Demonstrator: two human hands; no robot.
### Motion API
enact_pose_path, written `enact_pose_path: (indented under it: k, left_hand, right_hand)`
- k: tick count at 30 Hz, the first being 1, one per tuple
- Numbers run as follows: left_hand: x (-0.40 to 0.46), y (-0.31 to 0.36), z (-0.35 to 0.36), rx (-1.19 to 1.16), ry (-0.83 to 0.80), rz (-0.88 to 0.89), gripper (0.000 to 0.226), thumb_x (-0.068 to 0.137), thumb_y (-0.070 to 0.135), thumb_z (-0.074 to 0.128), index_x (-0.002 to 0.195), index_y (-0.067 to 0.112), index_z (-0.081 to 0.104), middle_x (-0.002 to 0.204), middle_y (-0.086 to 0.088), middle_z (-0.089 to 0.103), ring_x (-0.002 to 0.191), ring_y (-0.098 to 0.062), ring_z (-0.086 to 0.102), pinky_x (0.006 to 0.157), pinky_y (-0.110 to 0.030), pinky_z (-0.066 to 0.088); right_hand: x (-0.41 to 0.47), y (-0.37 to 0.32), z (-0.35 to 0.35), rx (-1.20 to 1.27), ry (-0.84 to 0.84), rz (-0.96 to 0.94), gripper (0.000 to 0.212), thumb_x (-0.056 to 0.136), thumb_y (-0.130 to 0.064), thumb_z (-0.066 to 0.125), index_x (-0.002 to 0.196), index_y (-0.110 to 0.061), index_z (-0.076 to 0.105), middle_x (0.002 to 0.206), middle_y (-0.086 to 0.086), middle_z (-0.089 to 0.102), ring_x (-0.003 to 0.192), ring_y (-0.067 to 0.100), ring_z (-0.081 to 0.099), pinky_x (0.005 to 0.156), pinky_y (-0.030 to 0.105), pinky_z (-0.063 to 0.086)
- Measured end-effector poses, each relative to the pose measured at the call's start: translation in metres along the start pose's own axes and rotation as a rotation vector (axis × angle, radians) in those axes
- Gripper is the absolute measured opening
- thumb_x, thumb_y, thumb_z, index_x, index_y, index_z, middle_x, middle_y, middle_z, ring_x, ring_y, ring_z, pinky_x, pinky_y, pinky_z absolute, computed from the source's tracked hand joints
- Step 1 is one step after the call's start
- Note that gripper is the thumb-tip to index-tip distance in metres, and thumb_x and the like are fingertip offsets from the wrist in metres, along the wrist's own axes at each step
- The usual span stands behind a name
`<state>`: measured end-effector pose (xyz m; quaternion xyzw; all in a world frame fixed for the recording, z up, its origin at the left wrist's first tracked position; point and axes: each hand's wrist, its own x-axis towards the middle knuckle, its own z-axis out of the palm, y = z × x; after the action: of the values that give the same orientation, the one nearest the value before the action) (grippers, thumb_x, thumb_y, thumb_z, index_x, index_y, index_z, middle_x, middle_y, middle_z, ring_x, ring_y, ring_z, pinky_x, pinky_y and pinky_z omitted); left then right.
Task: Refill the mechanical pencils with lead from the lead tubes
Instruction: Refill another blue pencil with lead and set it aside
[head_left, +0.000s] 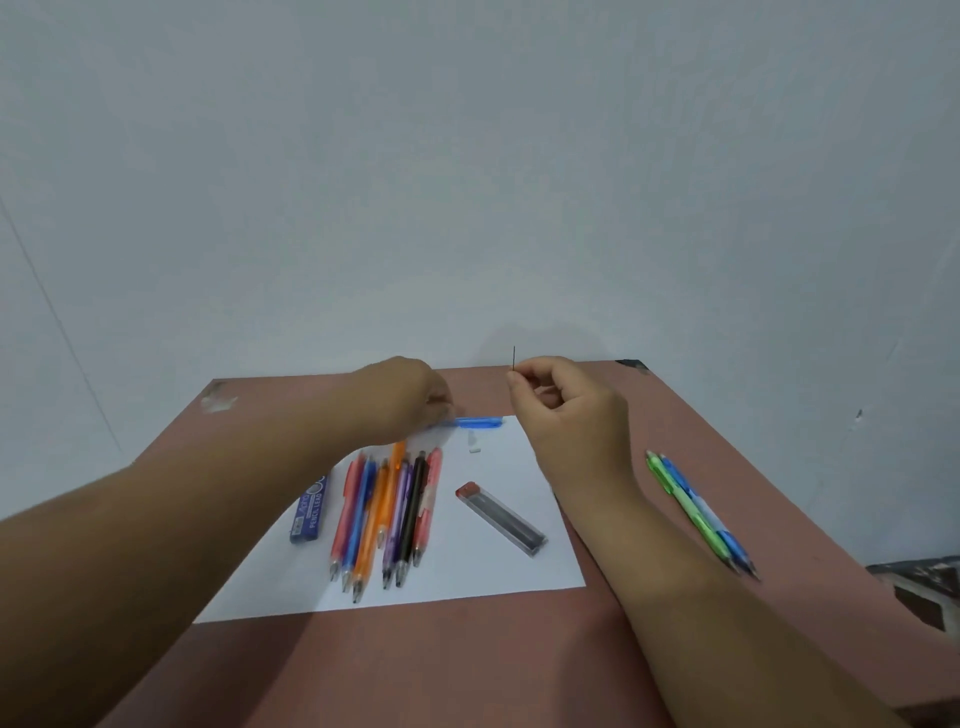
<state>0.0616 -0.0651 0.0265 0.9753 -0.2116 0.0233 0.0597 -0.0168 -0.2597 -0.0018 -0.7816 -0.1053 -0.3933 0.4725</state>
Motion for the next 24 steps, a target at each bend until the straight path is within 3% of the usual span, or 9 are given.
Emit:
enact_pose_path:
  k: [8,14,19,24]
  left_hand:
    - [-0.011,-0.009,0.007,-0.015,0.044,-0.006,0.031,0.098,0.035,0.062,0.127,0.027,0.069,0.122,0.009,0.068,0.105,-0.008,0.06,0.096,-0.031,0.051]
    - [-0.024,-0.016,0.005,-0.119,0.267,-0.104,0.023,0.101,0.028,0.057,0.121,0.026,0.07,0.109,0.007,0.067,0.091,-0.009,0.059,0.082,-0.024,0.049]
    - [-0.053,-0.026,0.003,-0.156,0.401,-0.174,0.02,0.101,0.039,0.056,0.116,0.03,0.065,0.104,0.014,0.065,0.083,-0.003,0.057,0.071,-0.019,0.044]
    - [-0.085,-0.036,0.011,-0.23,0.589,-0.101,0.02,0.098,0.033,0.06,0.114,0.023,0.067,0.102,0.01,0.07,0.089,-0.008,0.063,0.078,-0.025,0.051]
  right_hand:
    - [0.0,-0.002,0.001,0.019,-0.025,0.037,0.006,0.093,-0.018,0.071,0.091,-0.021,0.075,0.073,-0.008,0.067,0.073,0.013,0.064,0.065,0.027,0.056]
    - [-0.001,-0.007,-0.003,0.065,-0.046,0.086,0.006,0.094,-0.021,0.069,0.095,-0.025,0.075,0.076,-0.014,0.067,0.075,0.007,0.064,0.061,0.013,0.051]
    - [-0.004,-0.013,-0.003,0.083,-0.058,0.056,0.007,0.092,-0.016,0.072,0.092,-0.022,0.077,0.074,-0.013,0.067,0.073,0.008,0.065,0.063,0.015,0.052]
    - [-0.011,-0.03,-0.009,0.137,-0.113,0.042,0.01,0.092,-0.018,0.072,0.097,-0.025,0.077,0.076,-0.013,0.071,0.078,0.007,0.07,0.067,0.017,0.058]
